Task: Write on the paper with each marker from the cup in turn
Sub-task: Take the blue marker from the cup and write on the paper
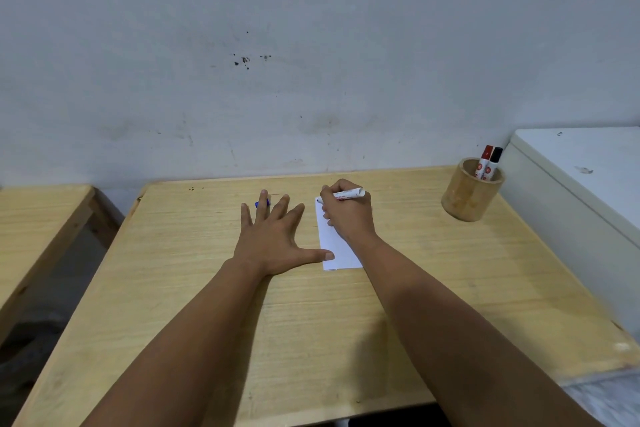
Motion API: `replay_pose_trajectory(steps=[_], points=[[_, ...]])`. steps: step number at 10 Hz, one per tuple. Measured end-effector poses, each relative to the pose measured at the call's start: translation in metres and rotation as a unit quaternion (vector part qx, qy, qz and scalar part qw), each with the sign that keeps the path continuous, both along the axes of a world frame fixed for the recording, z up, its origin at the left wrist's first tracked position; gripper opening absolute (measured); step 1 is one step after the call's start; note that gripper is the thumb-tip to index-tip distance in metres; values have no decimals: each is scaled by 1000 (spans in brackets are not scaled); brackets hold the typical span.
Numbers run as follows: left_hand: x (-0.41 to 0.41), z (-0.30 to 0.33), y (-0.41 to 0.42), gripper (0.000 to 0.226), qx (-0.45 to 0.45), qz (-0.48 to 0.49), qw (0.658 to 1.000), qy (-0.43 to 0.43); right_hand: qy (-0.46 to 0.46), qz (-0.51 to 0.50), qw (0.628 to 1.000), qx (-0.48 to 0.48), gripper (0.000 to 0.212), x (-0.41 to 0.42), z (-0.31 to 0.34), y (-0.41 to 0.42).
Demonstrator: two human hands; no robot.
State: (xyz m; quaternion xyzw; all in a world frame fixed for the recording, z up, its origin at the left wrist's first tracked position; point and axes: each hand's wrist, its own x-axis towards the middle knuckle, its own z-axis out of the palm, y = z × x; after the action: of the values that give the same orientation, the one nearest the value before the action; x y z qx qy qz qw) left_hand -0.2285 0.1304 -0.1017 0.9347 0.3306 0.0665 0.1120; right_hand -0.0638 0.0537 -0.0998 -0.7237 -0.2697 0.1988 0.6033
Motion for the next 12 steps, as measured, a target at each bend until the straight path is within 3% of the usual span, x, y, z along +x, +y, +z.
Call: replay_pose_trajectory(steps=[8, 10, 11, 12], points=[[2, -4, 3, 135, 7, 0, 1000, -2, 16, -4, 1000, 0, 27, 1, 1, 2], [0, 1, 1, 133, -17, -5, 1000, 11, 31, 42, 999, 17, 37, 7, 19, -3], [-1, 5, 4, 114, -33, 7, 999, -43, 75, 30, 995, 55, 33, 14, 35, -8], [-4, 7, 13, 73, 34, 68, 992, -96, 138, 12, 986, 97, 34, 17, 54, -14]])
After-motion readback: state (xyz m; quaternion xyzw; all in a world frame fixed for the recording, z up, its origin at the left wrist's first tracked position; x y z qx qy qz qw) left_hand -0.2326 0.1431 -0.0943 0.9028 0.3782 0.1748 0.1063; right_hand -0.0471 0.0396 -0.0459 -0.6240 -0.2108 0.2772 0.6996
